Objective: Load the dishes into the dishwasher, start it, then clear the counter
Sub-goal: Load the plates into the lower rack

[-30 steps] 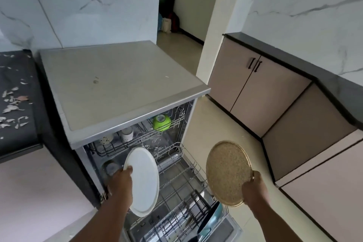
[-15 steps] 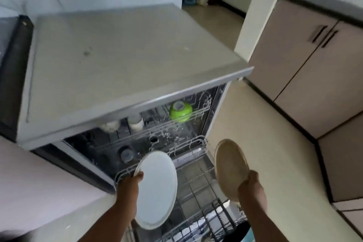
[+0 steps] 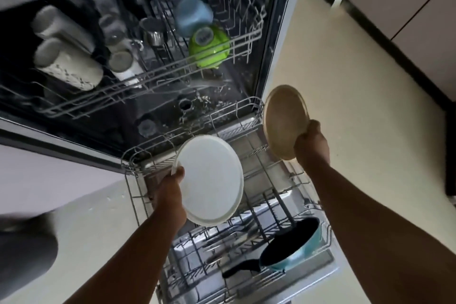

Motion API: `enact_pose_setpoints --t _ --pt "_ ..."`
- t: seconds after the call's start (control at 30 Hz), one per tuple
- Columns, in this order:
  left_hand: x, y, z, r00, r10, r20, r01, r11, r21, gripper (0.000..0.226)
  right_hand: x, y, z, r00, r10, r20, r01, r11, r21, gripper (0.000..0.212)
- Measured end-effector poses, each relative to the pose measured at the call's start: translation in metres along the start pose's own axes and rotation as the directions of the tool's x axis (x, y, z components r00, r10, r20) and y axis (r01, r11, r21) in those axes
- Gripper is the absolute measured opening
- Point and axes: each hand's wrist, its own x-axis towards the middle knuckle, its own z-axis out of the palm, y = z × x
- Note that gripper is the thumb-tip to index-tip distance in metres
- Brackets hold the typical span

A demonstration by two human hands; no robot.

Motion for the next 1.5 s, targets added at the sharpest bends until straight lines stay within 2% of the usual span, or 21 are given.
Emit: enact_pose_setpoints --t 0.1,0.3,0.47,0.6,0.73,0.8,0.87,0.9,0.97,1.0,1.03,1.07,1.1,1.13,1.2,1.23,1.3,1.37,1.4,1.43,1.5 --pt "0.005 -0.005 0.008 1.0 0.022 0.002 -0.022 0.999 0.033 0.015 0.011 0.016 0.001 1.0 0.002 -0.009 -0.002 1.0 0.019 0.031" --pt "0.01 -0.009 0.016 0.998 0.024 0.05 -0.027 0.997 0.072 0.034 -0.003 0.031 0.01 0.98 -0.197 0.021 0.198 0.978 -0.067 0.028" --pt "0.015 -0.015 0.014 0.997 0.025 0.066 -0.031 0.996 0.085 0.031 -0.002 0.021 0.029 0.982 -0.189 -0.016 0.188 0.981 -0.054 0.03" --pt "0.017 -0.02 0.008 0.995 0.039 0.094 -0.047 0.994 0.095 0.033 0.002 0.015 0.039 0.98 -0.152 0.126 0.161 0.985 -0.065 0.031" --pt "0.014 -0.019 -0.004 0.995 0.054 0.086 -0.066 0.988 0.141 0.01 0.004 0.008 0.04 0.965 -0.084 0.25 0.113 0.988 -0.105 0.036" --pt "0.014 -0.018 -0.01 0.995 0.047 0.082 -0.059 0.987 0.151 0.006 0.005 0.003 0.041 0.958 -0.064 0.279 0.105 0.985 -0.138 0.044" --pt "0.011 -0.014 -0.015 0.995 0.042 0.089 -0.057 0.985 0.165 0.005 0.002 -0.002 0.044 0.97 -0.035 0.241 0.086 0.975 -0.206 0.064" --pt "0.01 -0.013 -0.016 0.994 0.043 0.104 -0.06 0.983 0.173 0.01 -0.002 -0.004 0.046 0.983 -0.039 0.178 0.083 0.965 -0.25 0.073" --pt "0.008 -0.01 -0.019 0.988 0.04 0.148 -0.07 0.977 0.204 0.021 -0.019 -0.007 0.048 0.98 -0.193 0.048 0.199 0.936 -0.292 0.076" --pt "0.006 -0.008 -0.019 0.984 0.046 0.174 -0.086 0.969 0.231 0.022 -0.028 -0.007 0.05 0.954 -0.29 0.08 0.301 0.915 -0.268 0.076" --pt "0.005 -0.007 -0.019 0.975 0.062 0.214 -0.119 0.956 0.268 0.022 -0.038 -0.008 0.052 0.916 -0.351 0.197 0.386 0.904 -0.184 0.08" --pt "0.0 -0.004 -0.018 0.962 0.078 0.26 -0.159 0.939 0.306 0.021 -0.048 -0.008 0.053 0.861 -0.349 0.369 0.398 0.915 -0.062 0.086" --pt "-0.003 -0.001 -0.017 0.948 0.104 0.301 -0.206 0.92 0.332 0.018 -0.058 -0.011 0.052 0.787 -0.307 0.536 0.337 0.94 0.044 0.088" --pt "-0.006 0.002 -0.016 0.938 0.136 0.32 -0.25 0.904 0.348 0.011 -0.065 -0.012 0.051 0.722 -0.252 0.644 0.253 0.963 0.093 0.084" --pt "-0.007 0.005 -0.016 0.915 0.225 0.335 -0.348 0.859 0.374 0.004 -0.069 -0.014 0.045 0.67 -0.205 0.714 0.173 0.978 0.118 0.064" --pt "-0.005 0.005 -0.017 0.894 0.278 0.351 -0.411 0.821 0.396 0.009 -0.068 -0.015 0.042 0.688 -0.215 0.693 0.187 0.975 0.117 0.055" --pt "0.005 0.003 -0.019 0.862 0.328 0.386 -0.485 0.754 0.443 0.038 -0.061 -0.018 0.035 0.798 -0.232 0.556 0.231 0.97 0.073 0.047" --pt "0.011 0.001 -0.022 0.858 0.334 0.389 -0.5 0.714 0.491 0.061 -0.05 -0.02 0.029 0.938 -0.177 0.298 0.186 0.983 -0.001 0.039" --pt "0.01 0.0 -0.023 0.85 0.341 0.402 -0.52 0.67 0.53 0.064 -0.044 -0.02 0.026 0.98 -0.123 0.158 0.127 0.992 -0.011 0.036" --pt "0.01 -0.002 -0.024 0.839 0.347 0.419 -0.54 0.617 0.572 0.065 -0.039 -0.02 0.024 0.995 -0.088 0.05 0.088 0.996 -0.002 0.033" --pt "0.013 -0.009 -0.028 0.811 0.347 0.472 -0.584 0.542 0.605 0.064 -0.031 -0.019 0.022 0.995 -0.086 -0.047 0.087 0.996 0.017 0.026"
